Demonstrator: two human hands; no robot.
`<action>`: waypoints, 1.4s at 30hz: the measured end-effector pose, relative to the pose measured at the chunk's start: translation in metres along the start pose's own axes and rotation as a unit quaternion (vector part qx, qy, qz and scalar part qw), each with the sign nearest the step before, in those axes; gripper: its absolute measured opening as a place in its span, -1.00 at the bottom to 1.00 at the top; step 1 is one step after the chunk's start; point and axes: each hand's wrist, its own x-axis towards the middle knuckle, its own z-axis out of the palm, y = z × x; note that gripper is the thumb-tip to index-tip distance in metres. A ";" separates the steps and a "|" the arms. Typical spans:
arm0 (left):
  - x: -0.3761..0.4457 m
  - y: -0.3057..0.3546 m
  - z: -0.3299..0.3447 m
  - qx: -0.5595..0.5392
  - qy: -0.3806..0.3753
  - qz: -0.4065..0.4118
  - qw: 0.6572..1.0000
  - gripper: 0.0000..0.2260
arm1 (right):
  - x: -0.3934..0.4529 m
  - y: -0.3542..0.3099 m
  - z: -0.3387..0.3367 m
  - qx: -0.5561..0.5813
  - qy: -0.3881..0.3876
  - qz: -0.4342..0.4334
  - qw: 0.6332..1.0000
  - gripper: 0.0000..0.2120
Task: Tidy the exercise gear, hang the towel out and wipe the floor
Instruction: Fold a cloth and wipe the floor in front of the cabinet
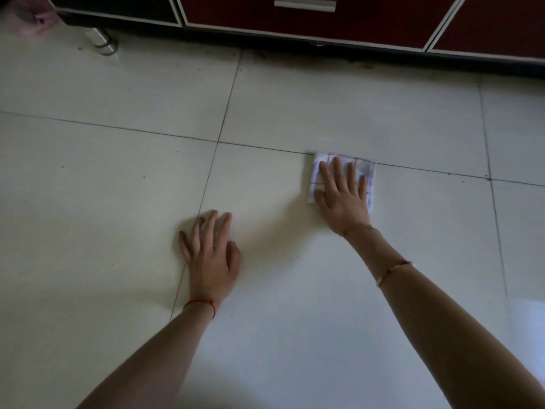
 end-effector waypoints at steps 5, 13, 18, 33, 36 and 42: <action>0.002 -0.001 0.001 0.004 -0.009 -0.007 1.000 -0.50 | 0.039 -0.053 0.009 -0.018 -0.008 -0.055 0.998 -0.43; 0.001 -0.003 0.000 -0.008 0.013 0.009 1.000 -0.51 | -0.011 -0.101 0.042 -0.021 -0.004 -0.197 0.980 -0.44; 0.000 -0.003 -0.001 0.003 0.021 0.013 1.000 -0.51 | -0.034 -0.058 0.037 -0.034 0.018 -0.185 0.982 -0.46; -0.013 -0.054 -0.014 0.035 -0.031 -0.040 0.998 -0.51 | 0.060 -0.100 0.014 -0.071 -0.044 -0.073 0.994 -0.42; -0.013 -0.056 -0.013 0.023 -0.026 -0.050 0.998 -0.50 | 0.062 -0.133 0.022 -0.075 -0.045 -0.121 0.989 -0.42; -0.012 -0.058 -0.012 0.012 -0.020 -0.056 0.998 -0.49 | 0.018 -0.177 0.055 -0.057 -0.035 -0.258 0.964 -0.44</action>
